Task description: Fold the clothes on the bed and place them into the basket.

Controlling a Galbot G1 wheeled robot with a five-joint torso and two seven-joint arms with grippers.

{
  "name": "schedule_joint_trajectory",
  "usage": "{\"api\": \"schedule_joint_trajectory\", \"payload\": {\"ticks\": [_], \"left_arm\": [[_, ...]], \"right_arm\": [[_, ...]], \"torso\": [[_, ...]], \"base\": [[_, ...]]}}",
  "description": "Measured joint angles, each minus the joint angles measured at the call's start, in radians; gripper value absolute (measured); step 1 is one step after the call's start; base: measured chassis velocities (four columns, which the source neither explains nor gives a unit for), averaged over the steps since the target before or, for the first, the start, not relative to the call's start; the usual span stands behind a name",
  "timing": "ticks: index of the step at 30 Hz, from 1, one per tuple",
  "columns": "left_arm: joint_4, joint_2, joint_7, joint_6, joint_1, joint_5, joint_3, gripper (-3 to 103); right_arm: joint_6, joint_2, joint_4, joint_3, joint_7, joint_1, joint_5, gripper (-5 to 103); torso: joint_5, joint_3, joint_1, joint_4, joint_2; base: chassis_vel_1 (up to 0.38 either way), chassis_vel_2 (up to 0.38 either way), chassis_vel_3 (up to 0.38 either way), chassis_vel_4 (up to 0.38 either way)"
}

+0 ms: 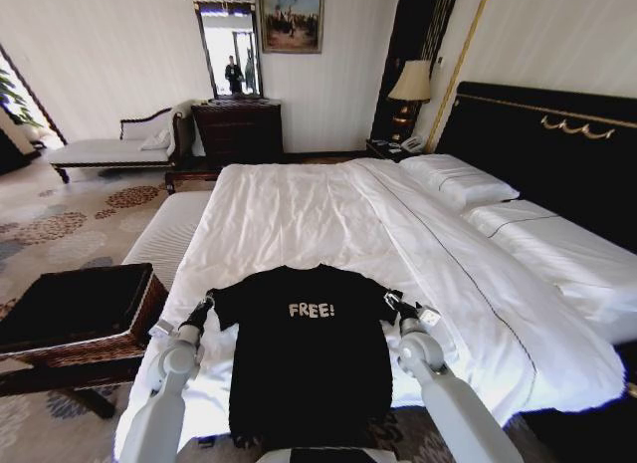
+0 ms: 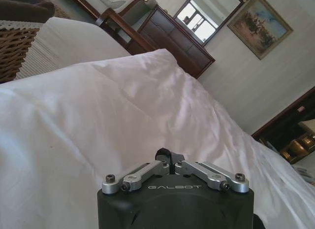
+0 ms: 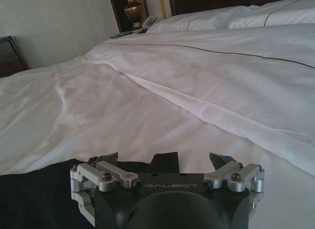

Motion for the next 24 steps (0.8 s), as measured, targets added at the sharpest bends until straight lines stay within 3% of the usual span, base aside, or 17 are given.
{"api": "schedule_joint_trajectory", "payload": {"ticks": [10, 15, 17, 21, 23, 24], "left_arm": [[0.089, 0.01, 0.001, -0.007, -0.037, 0.014, 0.011, 0], [0.069, 0.0, -0.001, -0.017, 0.011, 0.021, -0.013, 22], [0.047, -0.004, -0.002, -0.017, 0.034, 0.023, -0.021, 22], [-0.077, -0.02, -0.006, -0.017, 0.164, 0.025, -0.034, 43], [-0.109, -0.028, -0.007, -0.017, 0.193, 0.03, -0.036, 43], [-0.144, -0.038, -0.009, -0.017, 0.224, 0.036, -0.037, 48]], "right_arm": [[-0.007, 0.006, 0.01, -0.002, 0.007, -0.003, -0.006, 100], [-0.008, 0.006, 0.015, -0.001, 0.009, -0.008, -0.009, 100], [-0.008, 0.006, 0.017, 0.0, 0.009, -0.008, -0.009, 100], [-0.009, 0.006, 0.023, 0.002, 0.011, -0.009, -0.009, 100], [-0.009, 0.006, 0.023, 0.002, 0.011, -0.009, -0.009, 100], [-0.009, 0.007, 0.023, 0.002, 0.011, -0.011, -0.009, 100]], "torso": [[0.0, 0.0, 0.0, 0.0, 0.0], [0.0, 0.0, 0.0, -0.0001, 0.0], [0.0002, 0.0, 0.0, -0.0001, 0.0], [0.0002, 0.0, 0.0, 0.0005, 0.0], [0.0004, 0.0, 0.0, 0.0004, 0.0], [0.0003, 0.0, 0.0, 0.0004, 0.0]], "base": [[0.0, 0.0, 0.0, 0.0], [0.0, 0.0, 0.0, 0.0], [0.0, 0.0, 0.0, 0.0], [0.0, 0.0, 0.0, 0.0], [0.0, 0.0, 0.0, 0.0], [0.0, 0.0, 0.0, 0.0]]}}
